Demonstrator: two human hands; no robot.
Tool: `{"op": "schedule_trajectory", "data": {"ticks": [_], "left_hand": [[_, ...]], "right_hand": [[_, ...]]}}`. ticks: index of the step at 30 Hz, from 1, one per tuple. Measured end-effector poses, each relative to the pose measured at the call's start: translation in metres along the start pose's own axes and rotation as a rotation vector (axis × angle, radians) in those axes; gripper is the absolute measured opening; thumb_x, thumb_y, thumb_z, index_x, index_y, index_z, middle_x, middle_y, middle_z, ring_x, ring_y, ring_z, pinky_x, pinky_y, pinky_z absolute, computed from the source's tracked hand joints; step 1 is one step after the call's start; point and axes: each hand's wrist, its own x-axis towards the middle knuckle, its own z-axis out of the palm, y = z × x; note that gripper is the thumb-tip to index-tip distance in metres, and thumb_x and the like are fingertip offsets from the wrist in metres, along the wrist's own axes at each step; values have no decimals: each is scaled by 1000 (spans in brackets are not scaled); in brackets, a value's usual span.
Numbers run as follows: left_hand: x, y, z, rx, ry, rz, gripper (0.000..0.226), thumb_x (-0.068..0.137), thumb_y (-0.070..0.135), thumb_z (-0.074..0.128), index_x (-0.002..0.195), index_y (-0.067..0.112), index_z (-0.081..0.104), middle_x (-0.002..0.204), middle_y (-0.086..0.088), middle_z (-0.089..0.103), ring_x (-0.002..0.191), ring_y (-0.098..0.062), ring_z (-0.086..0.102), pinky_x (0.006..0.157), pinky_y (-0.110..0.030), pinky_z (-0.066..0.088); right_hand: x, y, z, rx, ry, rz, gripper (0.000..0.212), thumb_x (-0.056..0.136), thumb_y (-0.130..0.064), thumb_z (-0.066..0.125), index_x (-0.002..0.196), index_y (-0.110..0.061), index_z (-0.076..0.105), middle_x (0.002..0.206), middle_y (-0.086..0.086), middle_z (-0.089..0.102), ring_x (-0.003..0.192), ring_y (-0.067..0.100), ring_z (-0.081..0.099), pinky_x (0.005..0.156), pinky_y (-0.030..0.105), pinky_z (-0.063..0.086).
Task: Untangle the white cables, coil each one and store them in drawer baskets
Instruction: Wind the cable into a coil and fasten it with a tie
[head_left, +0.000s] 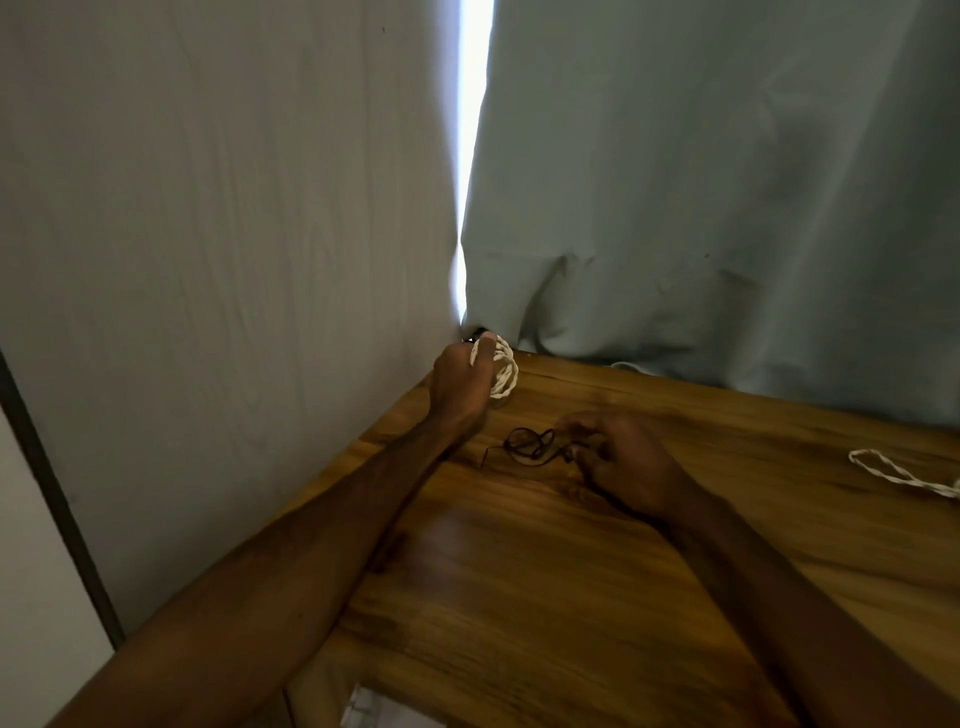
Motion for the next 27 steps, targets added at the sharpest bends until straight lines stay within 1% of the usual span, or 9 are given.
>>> {"op": "schedule_trajectory", "data": {"ticks": [3, 6, 9, 12, 14, 16, 18, 22, 27], "left_hand": [[4, 0, -2, -19, 26, -27, 48, 102, 47, 51, 92, 8, 78, 84, -6, 77, 80, -20, 73, 70, -27, 54], [4, 0, -4, -1, 19, -31, 49, 104, 45, 51, 87, 7, 77, 78, -5, 74, 77, -21, 72, 67, -25, 48], [3, 0, -2, 15, 7, -32, 50, 104, 45, 50, 91, 6, 78, 83, -8, 76, 79, -21, 73, 67, -25, 48], [2, 1, -2, 22, -11, -29, 48, 105, 44, 50, 94, 6, 78, 85, -7, 76, 77, -17, 72, 61, -20, 46], [4, 4, -4, 15, -2, -32, 46, 105, 42, 51, 88, 6, 76, 77, -1, 72, 69, -10, 67, 53, -10, 41], [9, 8, -10, -1, 25, -36, 44, 106, 39, 52, 76, 12, 70, 66, 4, 65, 63, -10, 61, 52, -13, 40], [19, 10, -18, -16, 63, -53, 47, 104, 39, 53, 70, 11, 68, 66, -2, 66, 66, -20, 65, 60, -26, 47], [34, 9, -32, -112, 141, -141, 46, 99, 38, 58, 75, 3, 75, 71, -13, 72, 81, -34, 72, 75, -40, 57], [39, 11, -41, -212, 162, -172, 41, 98, 33, 61, 63, 16, 71, 57, -2, 65, 57, -17, 63, 63, -29, 52]], "right_hand": [[-3, 0, -3, -72, 17, -7, 35, 95, -15, 67, 130, -23, 67, 127, -10, 68, 118, 5, 60, 102, 34, 52], [-7, -8, -8, -88, 105, -77, 15, 95, -22, 69, 107, -27, 76, 99, -16, 74, 92, -2, 66, 83, 36, 59], [-9, -18, -10, -75, 159, -110, 13, 94, -23, 69, 99, -30, 78, 88, -19, 75, 82, -5, 67, 73, 32, 60], [-8, -25, -9, -65, 160, -116, 16, 93, -21, 72, 102, -32, 78, 94, -21, 75, 82, -7, 67, 73, 29, 60], [-8, -29, -7, -68, 121, -119, 20, 92, -20, 73, 107, -32, 77, 102, -21, 73, 83, -11, 64, 70, 19, 56], [-8, -32, -6, -104, 58, -130, 27, 90, -18, 75, 114, -31, 74, 110, -19, 71, 83, -12, 62, 68, 9, 46], [-7, -31, -5, -155, 41, -129, 38, 88, -19, 78, 124, -30, 70, 119, -16, 69, 93, -8, 58, 76, 8, 42], [-8, -29, -7, -152, 46, -133, 45, 86, -23, 78, 129, -33, 67, 127, -13, 67, 112, 1, 57, 94, 29, 52], [-5, -37, -7, -196, 6, -163, 51, 83, -26, 76, 131, -36, 62, 136, -15, 50, 129, 4, 37, 108, 30, 28]]}}
